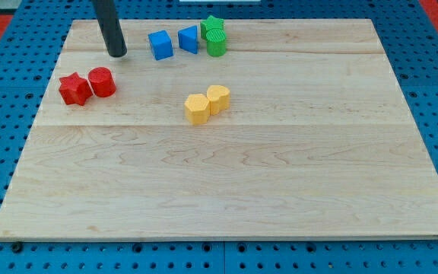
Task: Push the yellow blocks to the center right side of the board
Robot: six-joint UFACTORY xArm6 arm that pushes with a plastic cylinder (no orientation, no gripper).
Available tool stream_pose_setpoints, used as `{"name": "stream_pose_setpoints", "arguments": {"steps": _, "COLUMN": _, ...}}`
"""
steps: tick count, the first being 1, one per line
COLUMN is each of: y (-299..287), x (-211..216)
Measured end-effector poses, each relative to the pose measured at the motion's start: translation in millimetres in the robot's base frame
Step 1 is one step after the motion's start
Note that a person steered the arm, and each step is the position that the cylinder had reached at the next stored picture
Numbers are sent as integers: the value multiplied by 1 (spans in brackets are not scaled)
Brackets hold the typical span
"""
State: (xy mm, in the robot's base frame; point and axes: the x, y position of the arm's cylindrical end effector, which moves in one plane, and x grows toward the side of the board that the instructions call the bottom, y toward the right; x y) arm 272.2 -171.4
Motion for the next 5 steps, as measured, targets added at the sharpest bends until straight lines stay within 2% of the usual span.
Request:
{"name": "stream_pose_setpoints", "arguments": {"steps": 1, "y": 76, "x": -11}}
{"name": "stream_pose_setpoints", "arguments": {"steps": 4, "y": 68, "x": -21}}
{"name": "stream_pose_setpoints", "arguments": {"steps": 5, "y": 68, "x": -12}}
